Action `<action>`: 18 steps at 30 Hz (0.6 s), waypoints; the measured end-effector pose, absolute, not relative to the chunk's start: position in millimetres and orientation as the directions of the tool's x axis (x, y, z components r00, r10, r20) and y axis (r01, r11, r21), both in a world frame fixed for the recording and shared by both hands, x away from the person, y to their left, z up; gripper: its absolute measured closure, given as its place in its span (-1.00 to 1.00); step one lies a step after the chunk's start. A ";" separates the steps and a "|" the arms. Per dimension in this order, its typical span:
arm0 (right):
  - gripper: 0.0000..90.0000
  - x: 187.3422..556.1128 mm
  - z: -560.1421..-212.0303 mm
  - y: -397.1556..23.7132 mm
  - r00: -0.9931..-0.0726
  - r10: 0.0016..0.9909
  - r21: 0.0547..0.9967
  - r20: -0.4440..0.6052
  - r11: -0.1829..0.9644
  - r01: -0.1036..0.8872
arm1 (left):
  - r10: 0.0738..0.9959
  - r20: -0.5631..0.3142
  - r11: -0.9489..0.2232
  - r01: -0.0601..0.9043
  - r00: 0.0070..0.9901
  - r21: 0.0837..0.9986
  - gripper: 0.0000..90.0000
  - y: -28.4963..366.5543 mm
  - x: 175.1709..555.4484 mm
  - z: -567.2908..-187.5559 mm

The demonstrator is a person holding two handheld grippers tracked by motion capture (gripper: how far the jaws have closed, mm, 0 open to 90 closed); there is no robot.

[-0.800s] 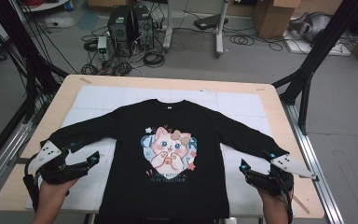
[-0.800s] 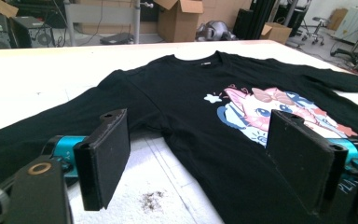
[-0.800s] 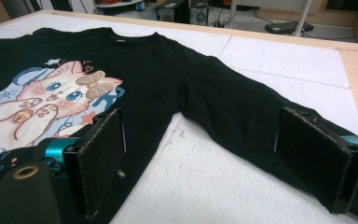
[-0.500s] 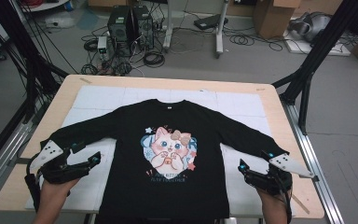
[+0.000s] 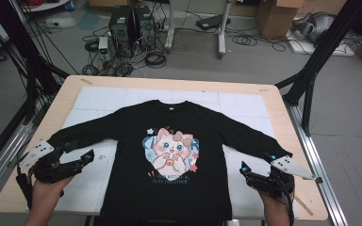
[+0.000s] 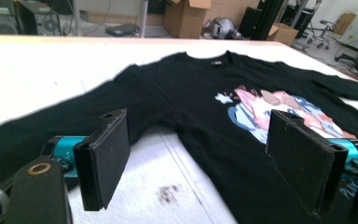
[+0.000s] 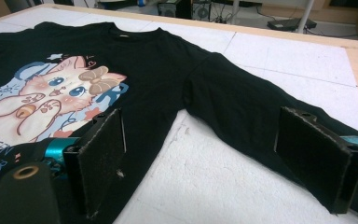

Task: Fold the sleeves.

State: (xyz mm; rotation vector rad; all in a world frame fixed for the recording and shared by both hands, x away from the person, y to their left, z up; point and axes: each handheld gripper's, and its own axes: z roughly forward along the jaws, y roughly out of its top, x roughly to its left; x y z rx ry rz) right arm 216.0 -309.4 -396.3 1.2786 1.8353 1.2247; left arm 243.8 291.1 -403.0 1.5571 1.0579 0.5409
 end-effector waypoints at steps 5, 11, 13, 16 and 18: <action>-0.67 216.8 -398.2 -311.1 -0.377 0.925 0.914 0.043 0.115 0.389 | 0.848 -0.198 0.025 0.336 0.492 0.942 -0.49 296.4 254.6 -393.4; -0.66 216.9 -398.5 -310.3 -0.376 0.926 0.912 0.039 0.121 0.391 | 0.852 -0.244 0.043 0.402 0.464 0.915 -0.50 299.8 284.8 -389.1; -0.66 217.0 -398.7 -310.7 -0.375 0.926 0.912 0.036 0.123 0.391 | 0.865 -0.239 0.035 0.422 0.441 0.906 -0.50 300.5 294.0 -388.5; -0.66 217.8 -399.5 -311.0 -0.373 0.927 0.910 0.041 0.119 0.397 | 0.877 -0.236 0.027 0.448 0.418 0.894 -0.50 304.4 305.9 -392.0; -0.66 218.3 -400.0 -310.4 -0.376 0.926 0.908 0.040 0.123 0.400 | 0.894 -0.214 0.004 0.472 0.393 0.882 -0.50 307.0 313.3 -396.3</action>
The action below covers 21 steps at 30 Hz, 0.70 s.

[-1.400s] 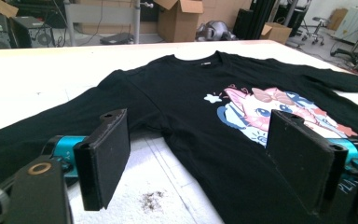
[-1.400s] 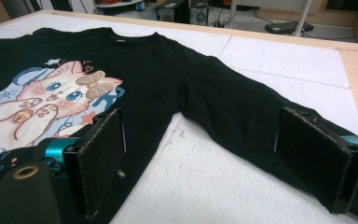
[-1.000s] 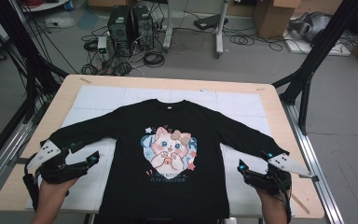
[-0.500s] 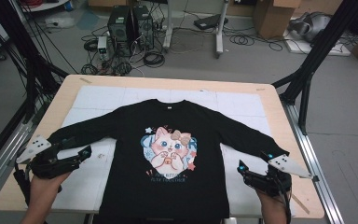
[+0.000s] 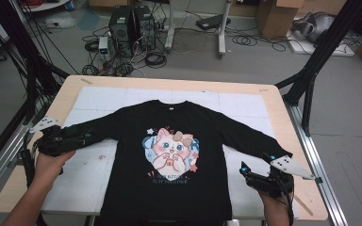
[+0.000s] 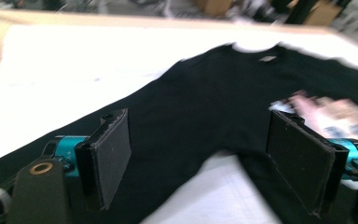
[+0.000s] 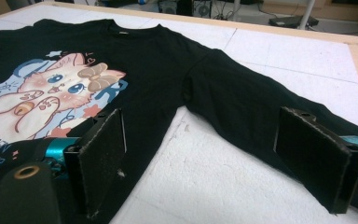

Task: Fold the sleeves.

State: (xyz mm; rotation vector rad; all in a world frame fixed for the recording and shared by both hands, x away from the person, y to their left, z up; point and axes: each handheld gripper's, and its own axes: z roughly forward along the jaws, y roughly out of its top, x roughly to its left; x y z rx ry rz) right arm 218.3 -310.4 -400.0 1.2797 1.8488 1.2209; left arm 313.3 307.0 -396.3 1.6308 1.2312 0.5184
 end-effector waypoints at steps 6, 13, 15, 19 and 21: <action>-0.66 219.1 -400.1 -309.3 -0.377 0.926 0.906 0.027 0.136 0.400 | 0.943 -0.146 -0.036 0.526 0.300 0.850 -0.50 315.8 331.7 -412.1; -0.66 221.3 -401.1 -307.8 -0.382 0.924 0.904 0.021 0.146 0.401 | 0.978 -0.086 -0.050 0.610 0.191 0.791 -0.49 324.5 352.2 -435.9; -0.66 221.6 -401.3 -307.6 -0.384 0.923 0.903 0.019 0.149 0.403 | 0.981 -0.074 -0.055 0.619 0.181 0.783 -0.48 324.4 354.0 -438.7; -0.66 221.8 -401.8 -308.8 -0.381 0.924 0.901 0.024 0.145 0.409 | 0.985 -0.028 -0.090 0.643 0.170 0.760 -0.44 321.5 358.6 -447.1; -0.66 221.9 -402.0 -309.5 -0.381 0.924 0.902 0.023 0.144 0.406 | 0.987 -0.007 -0.100 0.636 0.164 0.765 -0.38 319.6 358.8 -447.7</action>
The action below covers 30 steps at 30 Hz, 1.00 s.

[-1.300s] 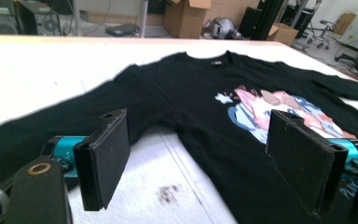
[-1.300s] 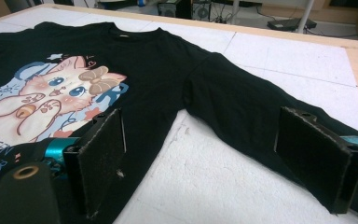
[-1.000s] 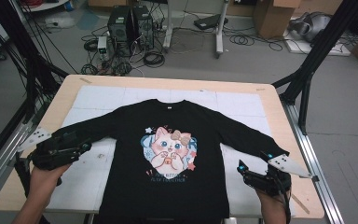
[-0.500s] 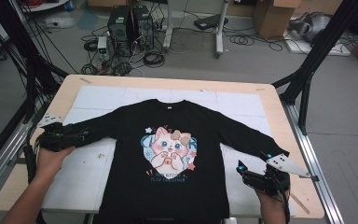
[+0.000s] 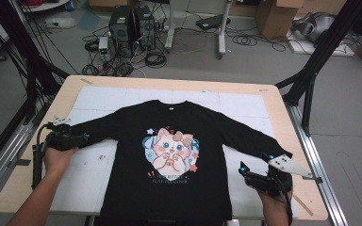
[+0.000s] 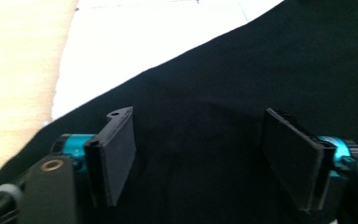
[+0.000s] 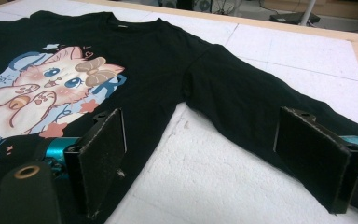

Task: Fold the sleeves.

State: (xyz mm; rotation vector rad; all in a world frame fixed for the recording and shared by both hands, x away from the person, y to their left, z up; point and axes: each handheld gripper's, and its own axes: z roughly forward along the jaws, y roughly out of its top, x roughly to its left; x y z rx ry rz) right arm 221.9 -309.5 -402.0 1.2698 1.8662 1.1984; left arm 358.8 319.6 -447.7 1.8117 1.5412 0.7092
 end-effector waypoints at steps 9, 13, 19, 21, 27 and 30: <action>-0.65 220.6 -401.6 -310.3 -0.376 0.926 0.902 0.024 0.142 0.408 | 0.984 -0.019 -0.097 0.628 0.175 0.772 0.73 317.5 356.4 -444.9; -0.65 219.9 -401.5 -311.4 -0.374 0.927 0.903 0.028 0.138 0.408 | 0.985 -0.042 -0.070 0.612 0.167 0.787 0.94 315.0 355.4 -440.6; -0.65 219.9 -401.4 -311.9 -0.368 0.929 0.901 0.039 0.127 0.415 | 0.961 -0.123 -0.019 0.504 0.246 0.864 0.95 295.5 355.7 -415.9; -0.65 220.3 -401.1 -311.7 -0.369 0.929 0.902 0.038 0.127 0.412 | 0.949 -0.134 -0.021 0.481 0.286 0.877 0.95 284.7 357.8 -404.8; -0.65 219.9 -400.3 -311.7 -0.375 0.926 0.904 0.038 0.128 0.409 | 0.906 -0.118 -0.081 0.441 0.407 0.894 0.95 243.4 362.1 -382.9; -0.65 219.3 -399.8 -311.8 -0.378 0.925 0.905 0.037 0.130 0.405 | 0.887 -0.112 -0.105 0.432 0.448 0.896 0.95 223.8 363.5 -378.2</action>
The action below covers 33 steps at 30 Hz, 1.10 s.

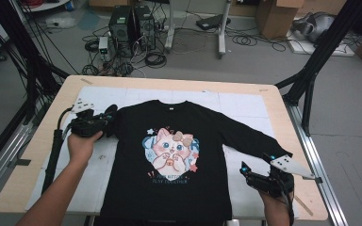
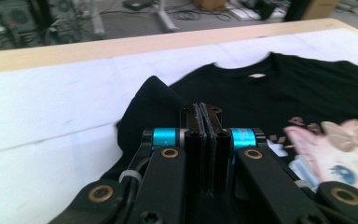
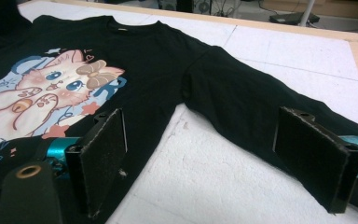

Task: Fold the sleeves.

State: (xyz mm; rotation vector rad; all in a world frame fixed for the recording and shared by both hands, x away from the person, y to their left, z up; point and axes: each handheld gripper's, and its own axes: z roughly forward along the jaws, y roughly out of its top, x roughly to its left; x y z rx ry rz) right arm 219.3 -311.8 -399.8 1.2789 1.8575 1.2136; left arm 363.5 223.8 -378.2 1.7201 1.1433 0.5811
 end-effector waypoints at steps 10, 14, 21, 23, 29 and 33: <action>-0.65 218.3 -399.2 -313.4 -0.381 0.923 0.908 0.048 0.119 0.403 | 0.845 -0.115 -0.164 0.456 0.523 0.875 0.95 173.8 370.0 -384.4; -0.65 218.3 -399.3 -313.8 -0.383 0.922 0.907 0.051 0.118 0.404 | 0.825 -0.115 -0.193 0.468 0.553 0.862 0.95 156.2 371.3 -391.5; -0.65 218.0 -399.5 -315.3 -0.380 0.923 0.907 0.056 0.112 0.406 | 0.799 -0.112 -0.231 0.474 0.591 0.850 0.94 132.0 368.9 -400.8; -0.65 217.6 -399.2 -315.2 -0.380 0.923 0.907 0.058 0.111 0.406 | 0.792 -0.106 -0.246 0.474 0.601 0.846 0.94 125.6 368.0 -403.4; -0.65 217.7 -399.1 -314.7 -0.383 0.922 0.909 0.056 0.112 0.403 | 0.778 -0.117 -0.256 0.481 0.618 0.838 0.93 117.6 367.5 -407.4; -0.65 217.8 -399.3 -315.7 -0.383 0.922 0.907 0.057 0.112 0.405 | 0.777 -0.170 -0.196 0.490 0.606 0.849 0.11 120.3 365.9 -403.5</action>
